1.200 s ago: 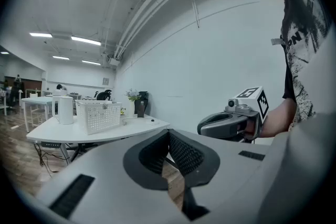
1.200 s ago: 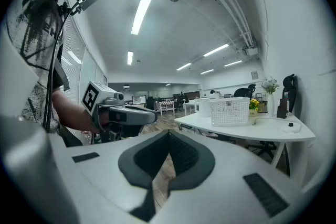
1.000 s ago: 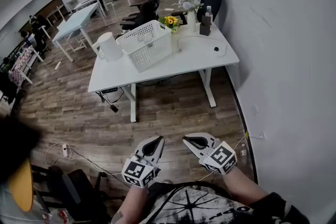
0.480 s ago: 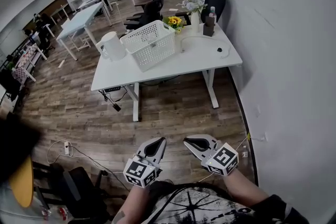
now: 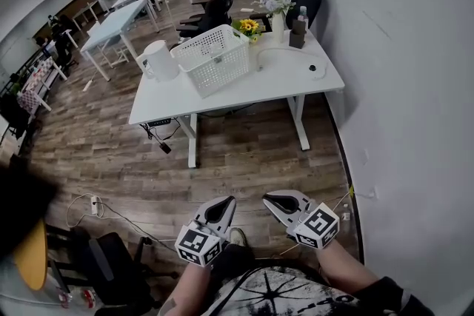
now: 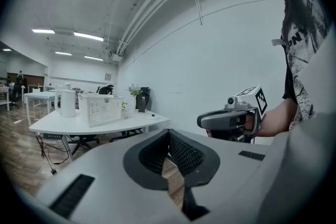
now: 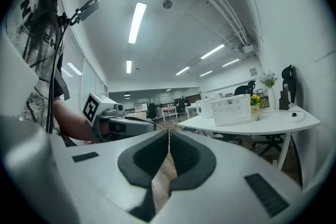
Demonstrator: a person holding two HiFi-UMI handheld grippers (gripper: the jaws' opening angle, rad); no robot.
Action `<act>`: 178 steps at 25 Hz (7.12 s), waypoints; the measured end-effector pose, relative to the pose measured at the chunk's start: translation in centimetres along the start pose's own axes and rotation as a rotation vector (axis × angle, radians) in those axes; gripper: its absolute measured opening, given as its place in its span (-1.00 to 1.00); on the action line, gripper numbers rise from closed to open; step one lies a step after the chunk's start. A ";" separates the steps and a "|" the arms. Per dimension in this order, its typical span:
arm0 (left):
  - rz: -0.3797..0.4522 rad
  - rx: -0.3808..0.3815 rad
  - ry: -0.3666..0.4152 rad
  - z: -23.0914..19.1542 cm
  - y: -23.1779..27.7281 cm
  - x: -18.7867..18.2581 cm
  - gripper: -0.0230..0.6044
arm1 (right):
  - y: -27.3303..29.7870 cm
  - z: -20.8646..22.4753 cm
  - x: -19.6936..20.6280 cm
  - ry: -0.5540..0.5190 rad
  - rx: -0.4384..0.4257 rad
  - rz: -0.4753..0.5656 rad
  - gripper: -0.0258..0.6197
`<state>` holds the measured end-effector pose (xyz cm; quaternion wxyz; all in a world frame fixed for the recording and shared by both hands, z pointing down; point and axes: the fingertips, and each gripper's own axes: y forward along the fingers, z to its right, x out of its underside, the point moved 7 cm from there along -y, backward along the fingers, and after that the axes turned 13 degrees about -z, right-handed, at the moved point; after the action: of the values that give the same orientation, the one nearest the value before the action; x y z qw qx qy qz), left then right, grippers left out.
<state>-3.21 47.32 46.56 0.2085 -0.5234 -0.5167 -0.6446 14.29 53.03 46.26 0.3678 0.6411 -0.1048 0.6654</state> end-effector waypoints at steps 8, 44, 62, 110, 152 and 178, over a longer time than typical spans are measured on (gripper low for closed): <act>0.016 0.038 -0.013 -4.0 2.3 0.0 -0.90 | 3.2 1.8 -0.8 -0.008 0.020 -0.024 -0.85; 0.008 0.098 0.035 -32.7 7.4 -4.4 -0.90 | 26.3 14.0 -11.6 -0.013 0.142 -0.063 -0.85; 0.014 -0.018 -0.016 -39.2 15.5 -11.5 -0.90 | 30.3 28.0 -17.3 -0.032 0.043 -0.040 -0.85; 0.032 -0.196 -0.094 -52.8 20.8 -16.4 -0.90 | 44.1 50.3 -30.5 -0.402 0.030 -0.437 -0.47; 0.014 -0.268 -0.202 -57.0 22.3 -14.2 -0.90 | 52.9 55.5 -26.6 -0.353 -0.216 -0.756 -0.45; 0.068 -0.297 -0.126 -56.1 18.0 -15.4 -0.90 | 50.3 49.6 -39.1 -0.314 -0.156 -0.252 -0.45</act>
<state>-8.78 -13.37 45.47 0.1178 -0.6051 -0.4096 -0.6724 17.76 -26.70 34.29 0.4757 0.7146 -0.1309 0.4958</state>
